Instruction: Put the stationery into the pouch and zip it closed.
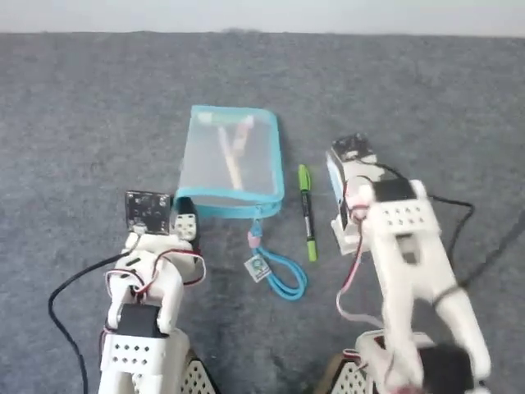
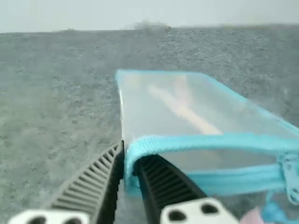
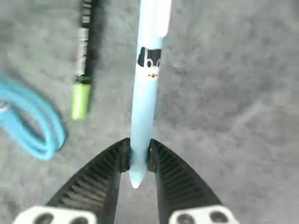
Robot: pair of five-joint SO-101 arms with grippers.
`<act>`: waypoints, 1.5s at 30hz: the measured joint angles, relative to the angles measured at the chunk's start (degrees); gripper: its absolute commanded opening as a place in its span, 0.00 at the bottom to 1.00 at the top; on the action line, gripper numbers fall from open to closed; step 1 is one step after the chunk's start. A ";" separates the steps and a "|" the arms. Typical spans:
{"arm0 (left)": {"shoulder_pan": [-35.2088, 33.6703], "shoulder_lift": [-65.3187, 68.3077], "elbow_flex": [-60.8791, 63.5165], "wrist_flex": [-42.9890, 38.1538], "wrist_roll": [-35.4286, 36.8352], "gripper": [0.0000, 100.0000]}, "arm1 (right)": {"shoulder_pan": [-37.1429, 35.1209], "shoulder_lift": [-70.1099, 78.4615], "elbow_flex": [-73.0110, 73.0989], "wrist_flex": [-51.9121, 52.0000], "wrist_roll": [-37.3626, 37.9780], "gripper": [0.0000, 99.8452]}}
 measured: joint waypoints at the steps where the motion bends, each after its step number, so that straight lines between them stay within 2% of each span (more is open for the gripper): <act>1: 1.32 0.00 0.09 -0.18 0.00 0.01 | 0.09 -3.08 -0.79 1.76 0.79 0.01; 7: 3.87 0.00 0.09 -0.26 0.00 0.01 | -1.49 -20.75 -8.18 11.96 7.21 0.01; 14: 3.87 0.00 0.09 -0.26 0.00 0.01 | -24.79 -25.93 -9.58 21.89 12.75 0.01; 17: 3.87 0.00 0.09 -0.26 0.00 0.01 | -29.27 -25.05 -9.58 22.33 12.66 0.01; 24: 3.87 0.00 0.09 -0.26 0.00 0.01 | -29.89 -14.33 -9.58 22.33 11.87 0.01; 34: 3.87 0.00 0.09 -0.26 0.00 0.01 | -29.45 -3.08 -10.11 16.35 5.45 0.01; 40: 4.22 0.00 0.09 -0.26 -2.90 0.01 | -24.09 7.38 -21.19 16.09 2.46 0.01; 45: 4.40 0.00 0.09 -0.26 -5.71 0.01 | -23.56 20.57 -36.22 20.57 -0.44 0.01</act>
